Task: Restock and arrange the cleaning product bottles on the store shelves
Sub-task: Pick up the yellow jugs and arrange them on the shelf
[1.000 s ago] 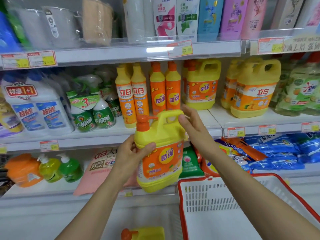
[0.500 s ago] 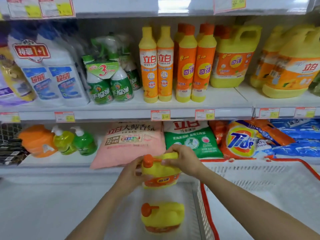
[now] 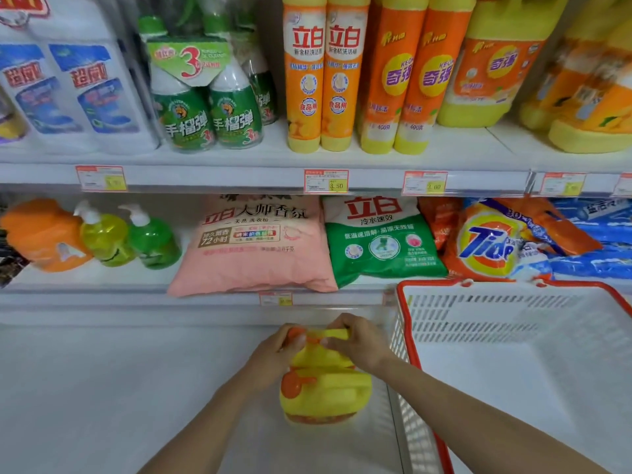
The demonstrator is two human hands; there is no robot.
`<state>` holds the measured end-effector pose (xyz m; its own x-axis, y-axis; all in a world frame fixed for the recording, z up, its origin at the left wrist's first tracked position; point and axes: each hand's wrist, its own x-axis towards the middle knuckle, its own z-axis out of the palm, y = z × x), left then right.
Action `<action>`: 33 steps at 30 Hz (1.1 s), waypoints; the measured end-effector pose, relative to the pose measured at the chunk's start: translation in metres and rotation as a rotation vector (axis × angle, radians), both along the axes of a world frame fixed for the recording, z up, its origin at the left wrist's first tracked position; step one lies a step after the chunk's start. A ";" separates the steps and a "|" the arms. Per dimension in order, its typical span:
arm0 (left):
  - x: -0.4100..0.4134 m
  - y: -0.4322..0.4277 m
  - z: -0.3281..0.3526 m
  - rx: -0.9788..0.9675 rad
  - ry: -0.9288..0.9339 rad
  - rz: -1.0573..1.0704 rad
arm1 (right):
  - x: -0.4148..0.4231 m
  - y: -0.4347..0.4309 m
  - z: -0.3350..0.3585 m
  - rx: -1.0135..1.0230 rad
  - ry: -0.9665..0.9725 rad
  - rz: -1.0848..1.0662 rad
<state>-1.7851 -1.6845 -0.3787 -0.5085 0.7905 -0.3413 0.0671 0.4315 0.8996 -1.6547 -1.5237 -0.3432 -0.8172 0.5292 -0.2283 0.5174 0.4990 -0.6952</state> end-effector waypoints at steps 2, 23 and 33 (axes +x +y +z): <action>-0.001 -0.003 -0.003 -0.022 0.047 0.011 | -0.003 -0.001 0.000 -0.006 -0.016 0.019; 0.001 -0.016 0.026 -0.224 0.287 -0.274 | 0.013 0.001 0.008 -0.009 -0.162 0.294; 0.004 0.121 0.181 0.428 1.250 0.008 | 0.009 0.111 0.160 0.018 0.560 -0.007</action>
